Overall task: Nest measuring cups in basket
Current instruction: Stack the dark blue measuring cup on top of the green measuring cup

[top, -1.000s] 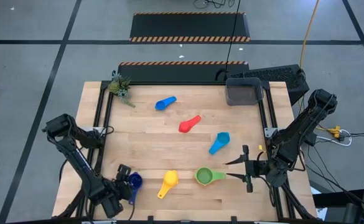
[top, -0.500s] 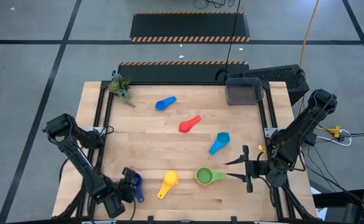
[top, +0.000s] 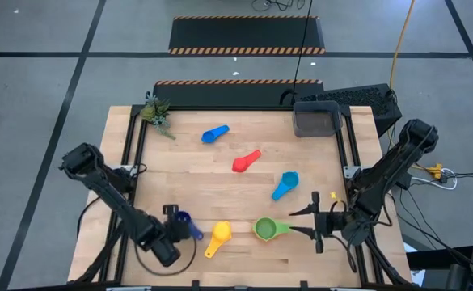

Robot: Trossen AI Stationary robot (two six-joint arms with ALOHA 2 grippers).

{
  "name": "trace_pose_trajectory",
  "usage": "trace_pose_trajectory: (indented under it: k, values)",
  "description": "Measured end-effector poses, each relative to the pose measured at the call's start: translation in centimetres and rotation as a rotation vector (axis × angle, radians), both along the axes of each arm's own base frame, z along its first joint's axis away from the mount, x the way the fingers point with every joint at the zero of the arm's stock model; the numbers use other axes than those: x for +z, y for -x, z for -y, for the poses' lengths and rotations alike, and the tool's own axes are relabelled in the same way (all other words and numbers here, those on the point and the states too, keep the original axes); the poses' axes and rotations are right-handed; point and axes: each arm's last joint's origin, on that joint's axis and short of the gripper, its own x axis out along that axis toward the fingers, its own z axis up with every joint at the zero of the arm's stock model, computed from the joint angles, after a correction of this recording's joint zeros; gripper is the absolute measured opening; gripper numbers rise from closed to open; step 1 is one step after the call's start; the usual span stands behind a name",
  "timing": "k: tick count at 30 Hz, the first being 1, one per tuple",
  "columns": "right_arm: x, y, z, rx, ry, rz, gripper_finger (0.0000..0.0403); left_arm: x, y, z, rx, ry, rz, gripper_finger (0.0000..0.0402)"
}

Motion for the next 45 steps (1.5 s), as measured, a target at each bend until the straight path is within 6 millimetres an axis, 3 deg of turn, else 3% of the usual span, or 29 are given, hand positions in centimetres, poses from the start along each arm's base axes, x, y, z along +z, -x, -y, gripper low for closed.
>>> trace_pose_trajectory:
  k: [4, 8, 15, 22, 28, 36, 41, 45]
  values:
    - [-0.2, -0.4, -0.5, 0.041, 0.076, -0.015, 0.0173, 1.6, 0.1, -1.4, 0.115, -0.011, 0.064, 0.0013]
    - [1.2, -1.4, -1.2, 0.047, 0.152, -0.002, 0.0174, 3.7, 0.4, -2.5, 0.147, -0.021, 0.175, 0.0011]
    - [2.2, -3.9, -2.1, -0.014, 0.378, 0.006, 0.0174, 6.5, -0.8, -4.5, 0.301, 0.036, 0.407, 0.0024]
    - [0.4, -5.9, -2.9, -0.015, 0.561, -0.005, 0.0174, 7.0, -2.4, -5.7, 0.358, 0.106, 0.459, 0.0012]
    - [0.0, -7.2, -3.2, -0.031, 0.687, 0.036, 0.0174, 7.3, -3.6, -6.5, 0.395, 0.173, 0.485, 0.0021]
    - [0.6, -8.6, -3.3, -0.083, 0.835, 0.019, 0.0174, 7.9, -5.8, -7.0, 0.356, 0.329, 0.557, 0.0017]
    - [-0.1, -9.1, -3.7, -0.124, 0.947, -0.030, 0.0174, 7.2, -7.8, -6.6, 0.249, 0.417, 0.578, 0.0012]
    - [-0.9, -9.8, -4.1, -0.215, 1.115, -0.106, 0.0174, 6.7, -9.1, -6.9, 0.230, 0.469, 0.601, 0.0034]
